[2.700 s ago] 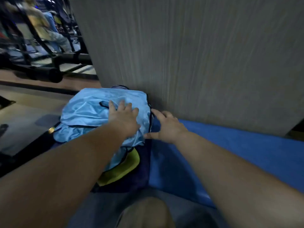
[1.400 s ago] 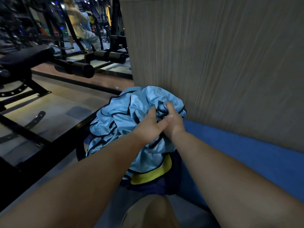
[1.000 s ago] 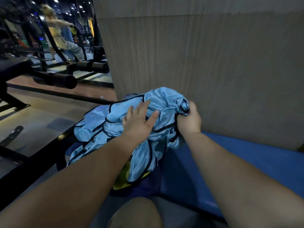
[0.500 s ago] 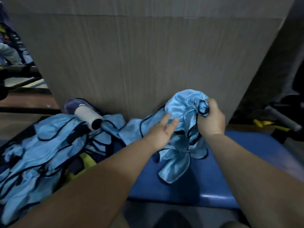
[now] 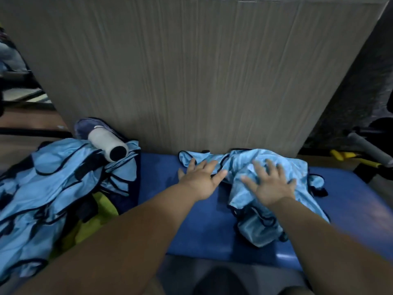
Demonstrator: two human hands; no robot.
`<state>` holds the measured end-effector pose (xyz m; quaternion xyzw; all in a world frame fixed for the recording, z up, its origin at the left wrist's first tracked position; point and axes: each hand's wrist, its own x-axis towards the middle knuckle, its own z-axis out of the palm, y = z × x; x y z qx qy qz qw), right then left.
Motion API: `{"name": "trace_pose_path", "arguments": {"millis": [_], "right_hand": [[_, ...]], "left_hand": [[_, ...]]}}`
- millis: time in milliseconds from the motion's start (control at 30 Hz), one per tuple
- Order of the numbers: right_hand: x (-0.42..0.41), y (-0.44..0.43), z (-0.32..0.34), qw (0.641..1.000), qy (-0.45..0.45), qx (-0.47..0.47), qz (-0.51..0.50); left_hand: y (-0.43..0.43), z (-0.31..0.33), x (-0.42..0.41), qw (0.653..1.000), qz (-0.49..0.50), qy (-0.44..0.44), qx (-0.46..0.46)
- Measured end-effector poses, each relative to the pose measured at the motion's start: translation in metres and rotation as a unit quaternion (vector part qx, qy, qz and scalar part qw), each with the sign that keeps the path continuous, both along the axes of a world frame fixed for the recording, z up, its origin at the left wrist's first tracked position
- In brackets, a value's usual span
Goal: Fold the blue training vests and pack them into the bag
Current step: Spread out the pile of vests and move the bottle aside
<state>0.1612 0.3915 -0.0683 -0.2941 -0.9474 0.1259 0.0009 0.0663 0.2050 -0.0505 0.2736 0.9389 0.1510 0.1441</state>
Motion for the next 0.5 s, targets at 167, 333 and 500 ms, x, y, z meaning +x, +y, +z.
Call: {"name": "trace_pose_path", "arguments": {"millis": [167,333,500], "right_hand": [[-0.029,-0.037,-0.017,0.992,-0.125,-0.01,-0.03],[-0.078,-0.111,0.0,0.995,-0.012,0.05,0.087],[-0.121,-0.215,0.014,0.961,0.019,-0.035,0.274]], "left_hand": [[-0.035,-0.001,-0.015,0.997,0.008,0.06,-0.042],[-0.113,0.007,-0.041,0.982,0.079,0.127,-0.112],[-0.204,0.012,-0.062,0.951,0.179,0.195,-0.157]]}}
